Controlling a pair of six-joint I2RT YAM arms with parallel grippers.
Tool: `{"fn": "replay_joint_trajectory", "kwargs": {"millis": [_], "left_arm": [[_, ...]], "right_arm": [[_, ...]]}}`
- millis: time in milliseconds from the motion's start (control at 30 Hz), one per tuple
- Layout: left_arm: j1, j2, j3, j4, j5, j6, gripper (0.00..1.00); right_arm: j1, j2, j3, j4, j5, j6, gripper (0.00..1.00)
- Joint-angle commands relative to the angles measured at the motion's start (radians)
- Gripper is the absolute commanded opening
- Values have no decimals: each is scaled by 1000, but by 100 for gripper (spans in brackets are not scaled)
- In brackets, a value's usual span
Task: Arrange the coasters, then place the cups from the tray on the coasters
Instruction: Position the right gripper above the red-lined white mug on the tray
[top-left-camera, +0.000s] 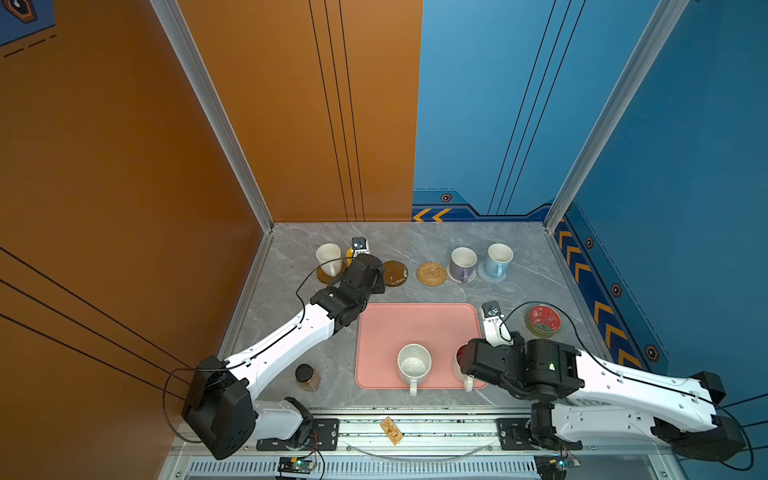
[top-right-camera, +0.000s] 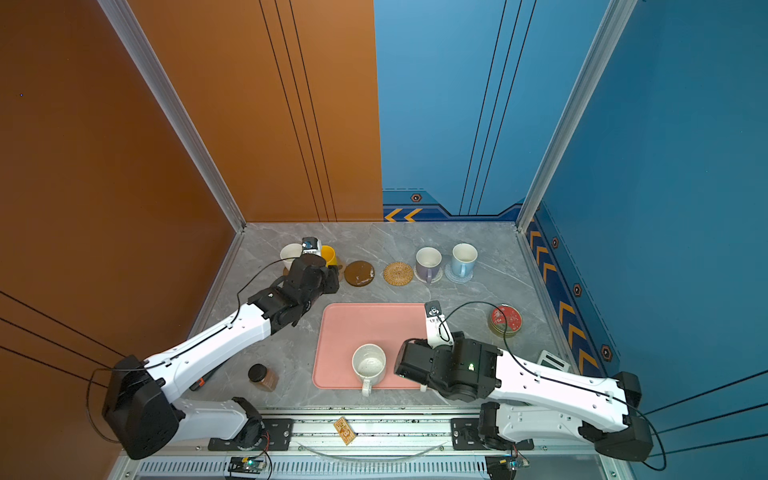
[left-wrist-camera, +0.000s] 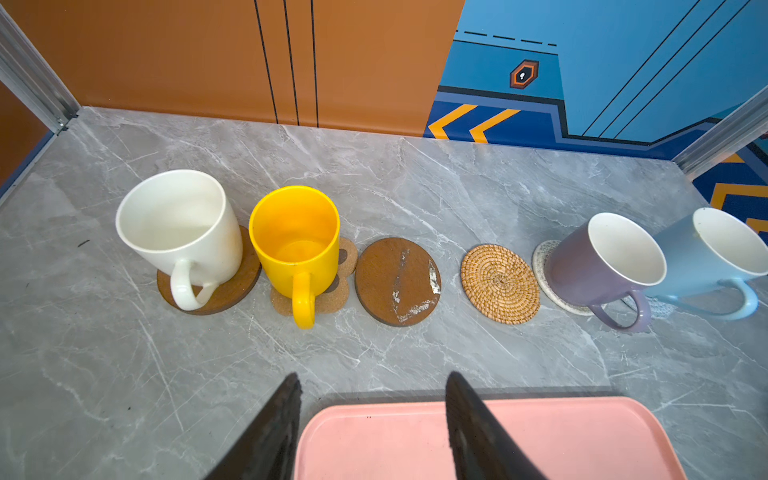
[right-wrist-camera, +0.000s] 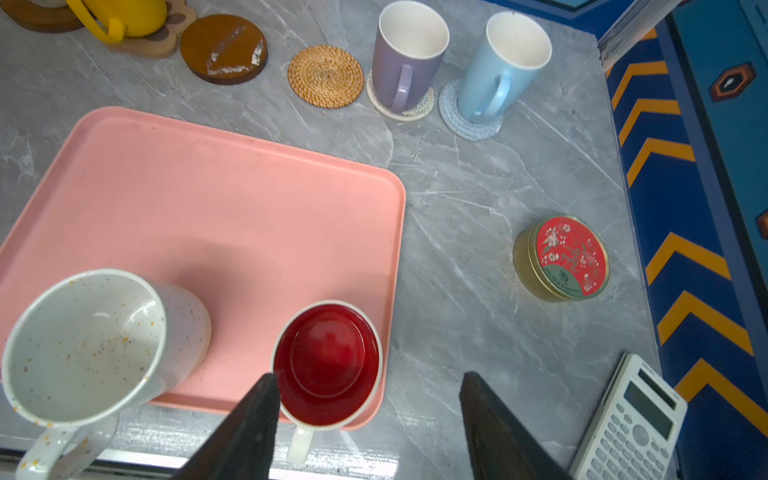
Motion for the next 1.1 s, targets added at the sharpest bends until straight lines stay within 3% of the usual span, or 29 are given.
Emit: {"fn": "replay_joint_trajectory", "kwargs": {"millis": [0,200,800,1067], "left_arm": [[7,6,-5,31,28,17,58],[10,19,1,30,45,20,58],[18,53,4,21,49,11,58],[25,66,35,13,55,11,58]], "right_arm": [[7,-69,-98,-26,-83,178,67],[7,-88,-196,28,-159,227,67],[-83,46,-355,391,-426,137,72],[-144,102,-365,459,-481,94,58]]}}
